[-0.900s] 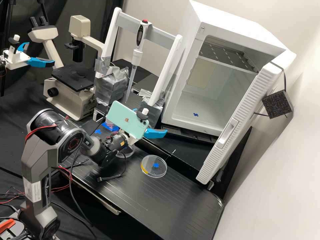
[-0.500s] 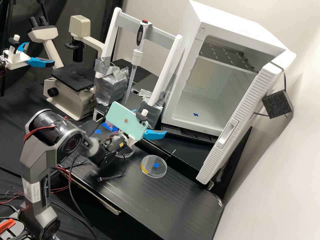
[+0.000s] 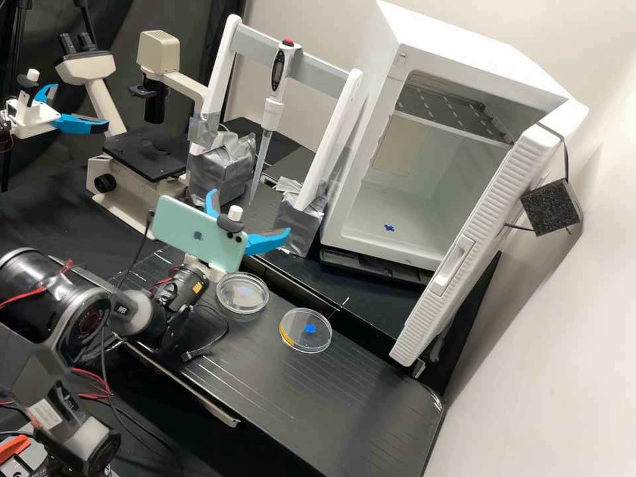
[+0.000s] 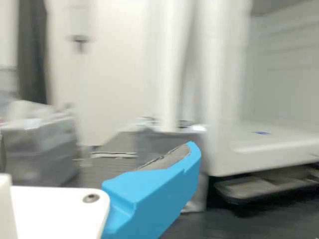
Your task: Open the bottle
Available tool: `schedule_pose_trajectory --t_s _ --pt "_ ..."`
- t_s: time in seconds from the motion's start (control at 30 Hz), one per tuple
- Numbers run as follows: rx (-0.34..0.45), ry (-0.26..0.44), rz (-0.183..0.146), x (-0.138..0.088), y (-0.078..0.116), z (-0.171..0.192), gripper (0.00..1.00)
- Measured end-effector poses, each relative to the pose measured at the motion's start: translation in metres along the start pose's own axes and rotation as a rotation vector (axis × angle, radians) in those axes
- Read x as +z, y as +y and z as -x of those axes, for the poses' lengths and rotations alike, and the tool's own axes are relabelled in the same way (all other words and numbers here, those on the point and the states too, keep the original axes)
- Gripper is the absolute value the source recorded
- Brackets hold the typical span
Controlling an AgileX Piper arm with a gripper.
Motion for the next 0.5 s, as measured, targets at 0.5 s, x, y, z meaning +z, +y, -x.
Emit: schedule_pose_trajectory --t_s 0.5 --pt "-0.103 -0.068 0.045 0.008 -0.035 -0.010 1.00"
